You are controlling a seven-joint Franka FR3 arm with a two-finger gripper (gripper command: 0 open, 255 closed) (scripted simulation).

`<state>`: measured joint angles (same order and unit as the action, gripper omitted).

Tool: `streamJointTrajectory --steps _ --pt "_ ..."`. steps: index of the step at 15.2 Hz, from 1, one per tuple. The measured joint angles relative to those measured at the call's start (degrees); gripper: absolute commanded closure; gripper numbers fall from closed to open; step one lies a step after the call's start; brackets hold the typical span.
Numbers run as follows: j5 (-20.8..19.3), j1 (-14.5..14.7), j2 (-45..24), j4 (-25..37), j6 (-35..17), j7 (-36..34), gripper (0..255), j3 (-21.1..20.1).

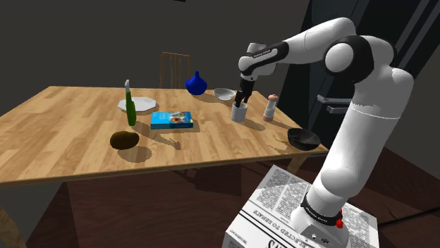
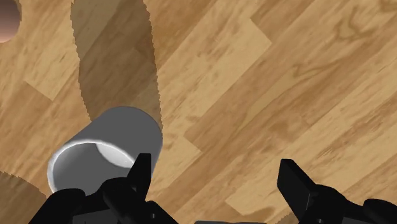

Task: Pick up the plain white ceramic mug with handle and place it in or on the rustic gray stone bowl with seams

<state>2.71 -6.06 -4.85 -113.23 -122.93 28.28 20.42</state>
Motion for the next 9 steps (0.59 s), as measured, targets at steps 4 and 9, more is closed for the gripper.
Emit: streamJointTrajectory --steps 4,9 --pt "5.26 -2.69 -9.29 7.70 -1.01 4.98 0 0.45" --pt "9.37 -5.36 -17.51 14.92 -1.49 7.98 0 -0.35"
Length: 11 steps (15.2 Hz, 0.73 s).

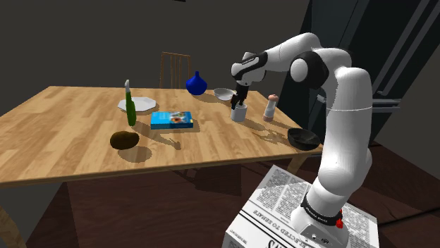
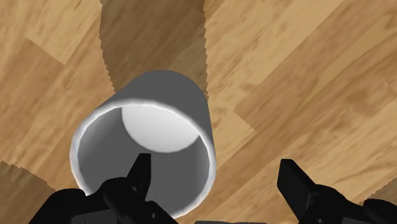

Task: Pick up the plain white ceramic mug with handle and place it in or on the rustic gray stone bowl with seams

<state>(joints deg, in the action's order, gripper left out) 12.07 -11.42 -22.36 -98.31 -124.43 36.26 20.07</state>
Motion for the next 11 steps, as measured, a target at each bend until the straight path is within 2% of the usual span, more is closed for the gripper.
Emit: streamJointTrajectory --steps 6,11 --pt "1.34 -0.59 -2.88 -0.24 -2.94 0.92 0 -0.61" --pt "1.48 -0.61 -3.14 -0.48 -3.45 1.00 0 -0.69"
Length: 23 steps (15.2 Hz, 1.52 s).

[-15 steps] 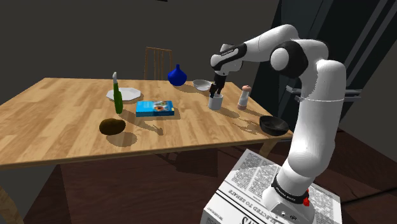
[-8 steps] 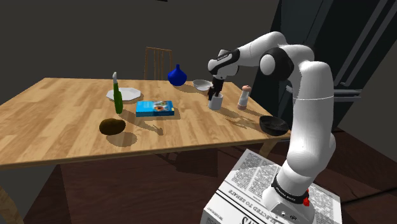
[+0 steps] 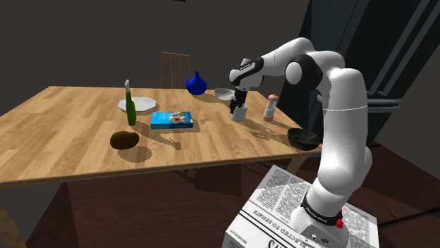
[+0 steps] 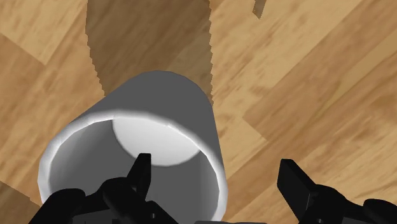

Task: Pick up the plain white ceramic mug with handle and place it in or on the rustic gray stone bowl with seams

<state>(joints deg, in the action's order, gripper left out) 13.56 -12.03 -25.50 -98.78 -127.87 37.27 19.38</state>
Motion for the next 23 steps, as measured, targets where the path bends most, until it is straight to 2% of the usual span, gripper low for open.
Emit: streamJointTrajectory --steps 1,2,12,23 --pt "0.00 0.00 -0.01 0.00 -0.01 0.00 0 0.00" --pt "0.01 0.00 -0.01 0.00 -0.02 0.00 255 0.00" --pt "0.01 0.00 -0.01 0.00 -0.01 0.01 255 0.00" --pt "-1.69 0.41 3.12 3.36 6.27 -1.31 255 0.82"
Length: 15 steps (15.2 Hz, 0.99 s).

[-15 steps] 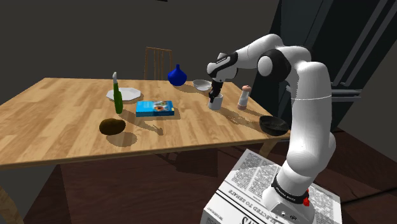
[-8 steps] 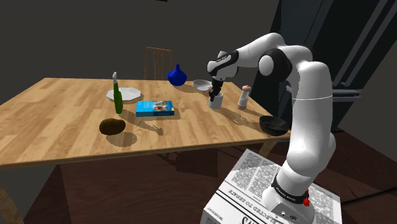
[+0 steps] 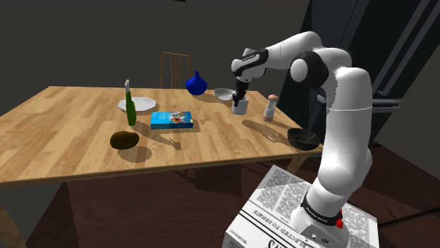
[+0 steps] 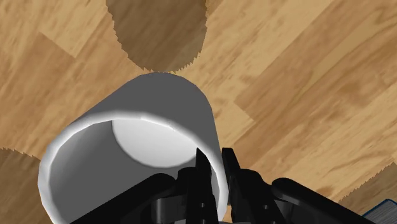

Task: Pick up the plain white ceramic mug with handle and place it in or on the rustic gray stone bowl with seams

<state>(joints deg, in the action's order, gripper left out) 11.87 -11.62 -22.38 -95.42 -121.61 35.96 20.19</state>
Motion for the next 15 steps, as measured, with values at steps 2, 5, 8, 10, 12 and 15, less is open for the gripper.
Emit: streamJointTrajectory --steps 2,5,8,10,12,15 --pt "-0.22 -0.05 0.29 1.16 1.43 -0.16 255 0.12" --pt "-0.59 0.00 0.96 2.43 3.32 -0.48 255 0.28" --pt "-0.93 0.00 1.46 4.15 5.49 -0.82 255 0.42" --pt "-1.23 0.09 2.08 4.80 6.72 -1.05 255 0.52" --pt "-1.38 0.06 2.30 5.86 7.97 -1.21 255 0.59" --pt "-1.56 0.02 2.45 8.03 10.26 -1.54 255 0.65"
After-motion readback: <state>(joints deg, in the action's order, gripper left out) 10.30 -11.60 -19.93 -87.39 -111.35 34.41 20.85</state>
